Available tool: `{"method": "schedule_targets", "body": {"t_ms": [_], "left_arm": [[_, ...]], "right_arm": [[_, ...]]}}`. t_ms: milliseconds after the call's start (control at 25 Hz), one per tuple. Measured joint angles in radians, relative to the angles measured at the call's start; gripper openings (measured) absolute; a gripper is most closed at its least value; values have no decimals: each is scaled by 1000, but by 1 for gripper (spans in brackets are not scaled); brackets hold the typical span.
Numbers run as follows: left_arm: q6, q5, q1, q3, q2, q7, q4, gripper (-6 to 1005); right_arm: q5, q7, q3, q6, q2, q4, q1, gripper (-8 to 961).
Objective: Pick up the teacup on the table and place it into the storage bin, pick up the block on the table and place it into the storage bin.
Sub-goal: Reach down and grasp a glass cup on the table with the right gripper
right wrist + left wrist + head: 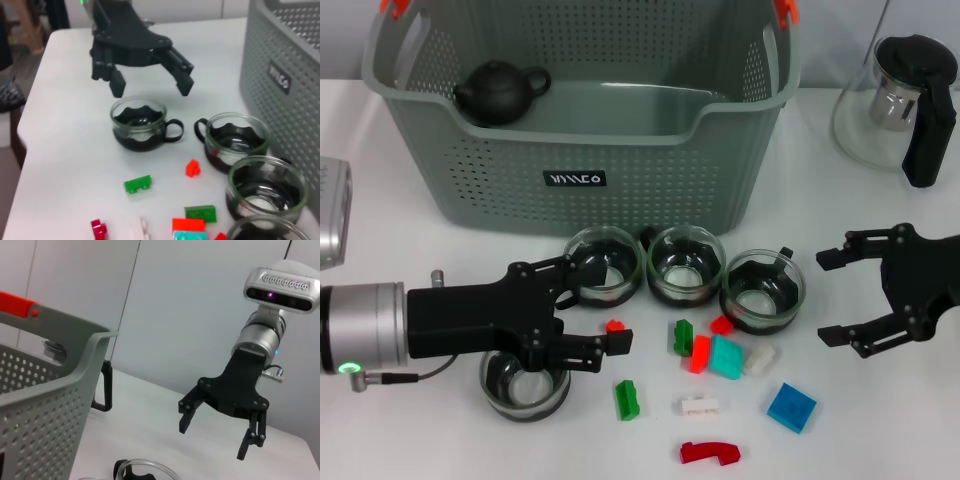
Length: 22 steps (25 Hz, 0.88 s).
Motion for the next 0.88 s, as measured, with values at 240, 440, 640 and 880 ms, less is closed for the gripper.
{"method": "schedule_targets", "body": {"t_ms": [240,440,640,880], "left_arm": [[-3,0,-3,-1,0,0,-11,945],[0,0,0,-11,0,-1,-12,944],[-4,0,-2,-15,-2,-14,-15,944],[-16,0,-8,-34,-8,-16,-32,944]], "right_arm": [[-76,56,-64,-13,24,-42,68,903],[-111,126,-179,-17,37,-102,94,899],[-151,159,-253,-17,47,-169,109,895],[-210,156,-269,14,57,-174,139,890]]}}
